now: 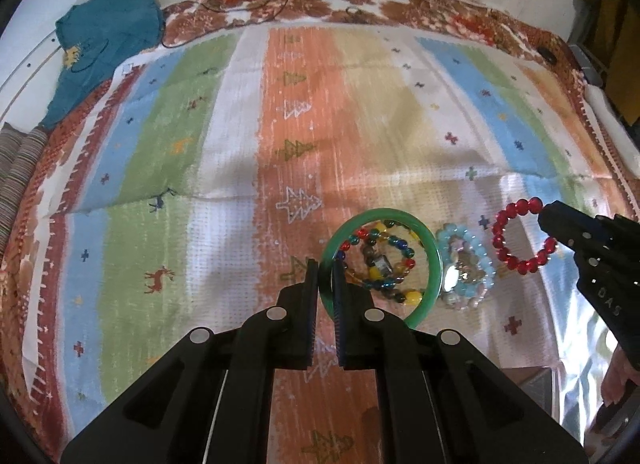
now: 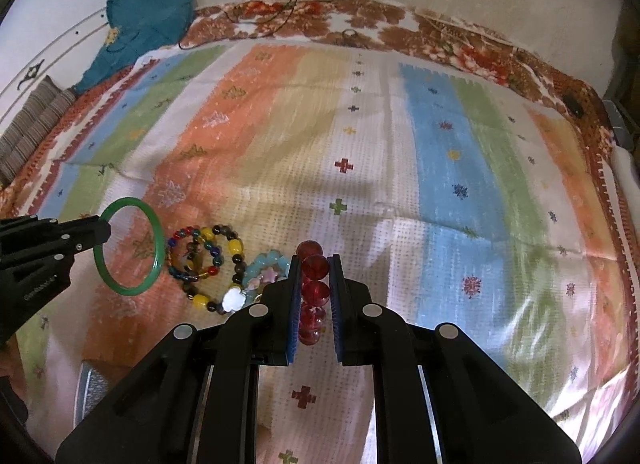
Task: Organize jewelry
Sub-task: 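Lift the green bangle with left gripper while right gripper carries the red bracelet to the tin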
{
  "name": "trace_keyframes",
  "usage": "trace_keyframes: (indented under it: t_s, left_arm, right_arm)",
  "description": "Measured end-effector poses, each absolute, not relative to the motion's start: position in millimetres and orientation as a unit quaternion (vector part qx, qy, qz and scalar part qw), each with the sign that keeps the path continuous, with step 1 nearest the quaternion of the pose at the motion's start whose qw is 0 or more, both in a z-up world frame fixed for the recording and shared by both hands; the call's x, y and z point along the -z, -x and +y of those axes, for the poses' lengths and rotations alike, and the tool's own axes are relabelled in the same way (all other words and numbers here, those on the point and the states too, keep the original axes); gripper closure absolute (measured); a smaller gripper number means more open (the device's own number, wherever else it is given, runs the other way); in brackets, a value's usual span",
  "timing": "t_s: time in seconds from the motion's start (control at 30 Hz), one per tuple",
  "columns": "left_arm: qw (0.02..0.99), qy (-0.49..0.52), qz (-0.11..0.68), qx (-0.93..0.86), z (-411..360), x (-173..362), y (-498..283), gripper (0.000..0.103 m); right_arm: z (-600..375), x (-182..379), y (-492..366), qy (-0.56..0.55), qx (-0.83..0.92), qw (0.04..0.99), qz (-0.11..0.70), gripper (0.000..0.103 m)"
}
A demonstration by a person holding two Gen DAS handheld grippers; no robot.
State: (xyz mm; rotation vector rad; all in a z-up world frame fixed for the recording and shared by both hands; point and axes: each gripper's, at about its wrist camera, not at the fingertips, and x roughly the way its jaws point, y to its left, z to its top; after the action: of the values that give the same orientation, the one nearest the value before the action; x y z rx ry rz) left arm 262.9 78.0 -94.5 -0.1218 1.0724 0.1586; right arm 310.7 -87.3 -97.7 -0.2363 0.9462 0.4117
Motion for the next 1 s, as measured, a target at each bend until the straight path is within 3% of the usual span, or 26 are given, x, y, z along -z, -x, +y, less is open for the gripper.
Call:
trace_keyframes:
  t_s: [1.0]
  left_arm:
    - [0.874, 0.045, 0.481, -0.049, 48, 52, -207, 0.096]
  right_arm:
    - [-103, 54, -255, 0.108, -0.218, 0.881, 0.406, 0.089]
